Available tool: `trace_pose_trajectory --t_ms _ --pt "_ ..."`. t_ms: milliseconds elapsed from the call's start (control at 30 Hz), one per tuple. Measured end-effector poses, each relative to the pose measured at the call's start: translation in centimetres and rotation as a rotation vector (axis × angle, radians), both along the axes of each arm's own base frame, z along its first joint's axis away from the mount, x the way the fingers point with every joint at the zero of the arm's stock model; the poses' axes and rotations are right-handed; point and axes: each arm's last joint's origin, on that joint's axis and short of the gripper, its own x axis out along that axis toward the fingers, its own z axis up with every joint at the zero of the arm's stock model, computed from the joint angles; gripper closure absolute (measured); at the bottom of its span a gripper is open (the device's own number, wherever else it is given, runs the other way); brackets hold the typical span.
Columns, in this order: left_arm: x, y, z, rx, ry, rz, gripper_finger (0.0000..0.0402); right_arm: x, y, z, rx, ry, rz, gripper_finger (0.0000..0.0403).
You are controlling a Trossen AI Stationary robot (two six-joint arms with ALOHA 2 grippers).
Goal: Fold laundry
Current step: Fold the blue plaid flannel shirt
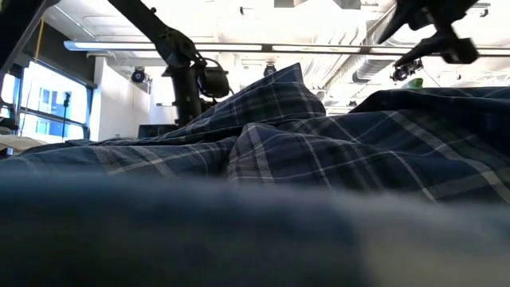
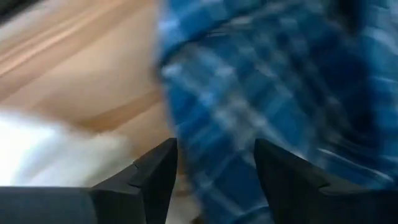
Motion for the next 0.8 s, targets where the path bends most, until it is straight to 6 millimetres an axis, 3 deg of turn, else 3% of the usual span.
trace_pose_trajectory --t_ms 133,367,500,700,800 --pt "0.5 -0.1 0.0 -0.043 -0.08 -0.133 0.0246 2.6 -1.1 -0.9 0.017 0.012 -0.065 0.0194" --pt "1.1 -0.6 1.4 0.041 -0.155 -0.371 0.0386 6.2 -4.3 -3.6 0.132 0.113 -0.095 0.0195" --pt "1.3 -1.2 5.1 0.166 -0.233 -0.435 0.0389 7.0 -6.3 -3.7 0.137 0.146 -0.081 0.0195" --pt "1.0 -3.1 13.0 0.549 -0.346 -0.604 0.0399 6.9 -9.7 -2.5 -0.002 0.157 -0.083 0.0195" --pt "0.7 -3.7 15.5 0.697 -0.414 -0.649 0.0401 6.7 -10.8 -1.8 -0.103 0.168 -0.082 0.0195"
